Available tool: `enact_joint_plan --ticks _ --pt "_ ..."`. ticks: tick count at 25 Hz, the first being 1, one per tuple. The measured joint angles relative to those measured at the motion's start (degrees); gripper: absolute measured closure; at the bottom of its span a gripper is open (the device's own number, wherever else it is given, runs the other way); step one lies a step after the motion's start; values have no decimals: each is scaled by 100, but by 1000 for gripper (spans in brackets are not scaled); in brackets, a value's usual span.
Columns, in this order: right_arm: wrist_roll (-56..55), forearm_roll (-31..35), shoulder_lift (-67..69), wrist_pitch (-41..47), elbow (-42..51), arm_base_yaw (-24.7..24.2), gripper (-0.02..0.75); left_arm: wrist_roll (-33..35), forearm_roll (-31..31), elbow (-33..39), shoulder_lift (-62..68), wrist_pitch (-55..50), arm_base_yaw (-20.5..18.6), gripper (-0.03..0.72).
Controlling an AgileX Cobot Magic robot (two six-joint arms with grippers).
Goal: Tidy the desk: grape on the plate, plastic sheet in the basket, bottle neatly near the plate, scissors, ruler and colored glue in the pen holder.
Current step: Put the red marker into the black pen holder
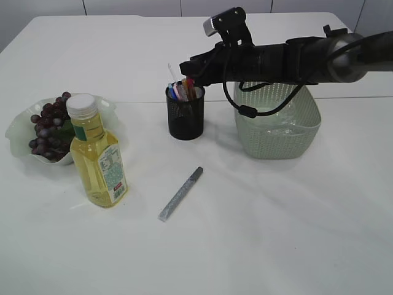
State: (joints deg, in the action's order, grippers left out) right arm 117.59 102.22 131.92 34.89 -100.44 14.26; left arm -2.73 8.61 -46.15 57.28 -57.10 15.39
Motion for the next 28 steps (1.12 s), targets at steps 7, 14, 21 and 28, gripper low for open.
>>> enact_joint_plan --ticks 7,14,21,28 --pt "-579 0 -119 -61 0 0 367 0 0 0 0 -4 0 381" --pt "-3628 -2390 -1109 -417 0 0 362 0 0 0 0 -13 0 381" --pt "-8141 -6086 -1919 851 0 115 360 0 0 0 0 -13 0 381" --pt "-11067 -8316 -2117 2023 0 922 360 0 0 0 0 -13 0 381"
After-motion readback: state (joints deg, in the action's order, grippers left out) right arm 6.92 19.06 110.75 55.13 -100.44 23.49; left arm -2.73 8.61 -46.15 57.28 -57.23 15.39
